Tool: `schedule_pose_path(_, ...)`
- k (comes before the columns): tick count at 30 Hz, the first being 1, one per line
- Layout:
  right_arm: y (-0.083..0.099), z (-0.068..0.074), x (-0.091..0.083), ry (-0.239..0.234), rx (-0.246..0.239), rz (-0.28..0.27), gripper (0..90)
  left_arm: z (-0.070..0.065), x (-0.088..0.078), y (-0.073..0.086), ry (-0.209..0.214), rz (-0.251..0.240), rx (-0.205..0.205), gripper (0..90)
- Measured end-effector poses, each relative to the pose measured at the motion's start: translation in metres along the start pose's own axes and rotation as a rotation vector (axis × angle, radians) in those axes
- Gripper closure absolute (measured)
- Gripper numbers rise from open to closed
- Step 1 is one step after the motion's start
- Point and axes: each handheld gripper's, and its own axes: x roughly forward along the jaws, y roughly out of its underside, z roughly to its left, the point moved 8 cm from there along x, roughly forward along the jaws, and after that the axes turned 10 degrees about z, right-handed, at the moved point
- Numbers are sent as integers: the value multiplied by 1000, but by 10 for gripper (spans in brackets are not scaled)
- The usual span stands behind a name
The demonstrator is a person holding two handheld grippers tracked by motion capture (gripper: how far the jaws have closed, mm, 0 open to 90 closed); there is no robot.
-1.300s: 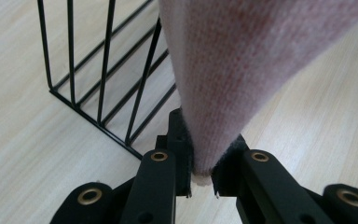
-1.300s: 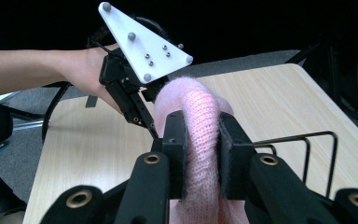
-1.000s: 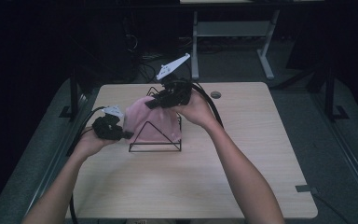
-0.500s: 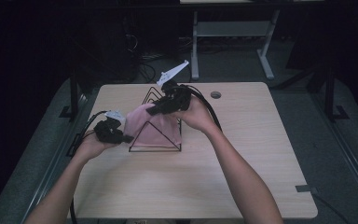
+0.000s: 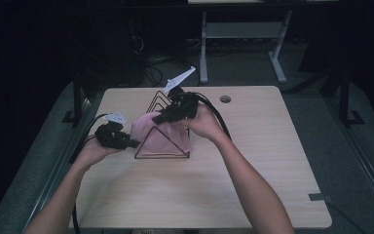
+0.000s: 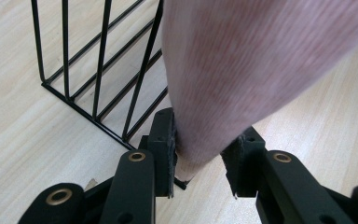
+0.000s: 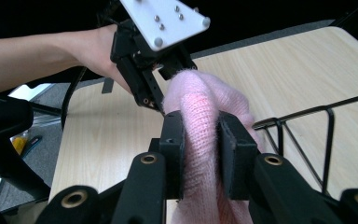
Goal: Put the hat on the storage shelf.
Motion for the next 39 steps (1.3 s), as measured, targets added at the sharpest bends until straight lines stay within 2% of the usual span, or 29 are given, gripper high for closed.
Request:
schedule_pose_path(1,0,0,0,0,0,0,727,0,0,0,0,0,0,770)
schedule_pose_path(2,1,0,2,-2,1,2,720,-1,-1,0,-10,12,29,804)
schedule_pose_path(4,1,1,2,0,3,-5,710,-1,-1,0,-13,17,34,825)
schedule_pose_path(6,2,0,2,3,2,-4,700,-1,-2,0,-14,23,37,830)
schedule_pose_path(8,3,-1,1,11,4,3,652,1,-6,1,-17,21,36,830)
schedule_pose_path(13,8,-1,-3,22,5,8,598,3,-10,2,-21,11,17,831)
schedule_pose_path(16,14,-3,-6,23,21,0,595,4,-8,5,-17,32,15,831)
schedule_pose_path(20,16,-3,-4,17,18,-6,598,4,-4,8,-18,60,18,830)
schedule_pose_path(22,18,-4,-3,13,14,-14,608,5,-1,11,-18,88,27,831)
schedule_pose_path(26,18,-5,-4,-5,38,-32,639,5,3,12,-16,103,24,831)
schedule_pose_path(27,16,-6,-3,-15,49,-50,674,6,4,13,-16,111,23,831)
schedule_pose_path(31,18,-7,1,-25,43,-35,743,7,7,16,-13,124,23,831)
schedule_pose_path(35,19,-6,2,-23,38,-28,760,6,9,17,-10,129,12,831)
schedule_pose_path(39,20,-4,4,-31,32,-25,768,5,10,17,-6,134,25,831)
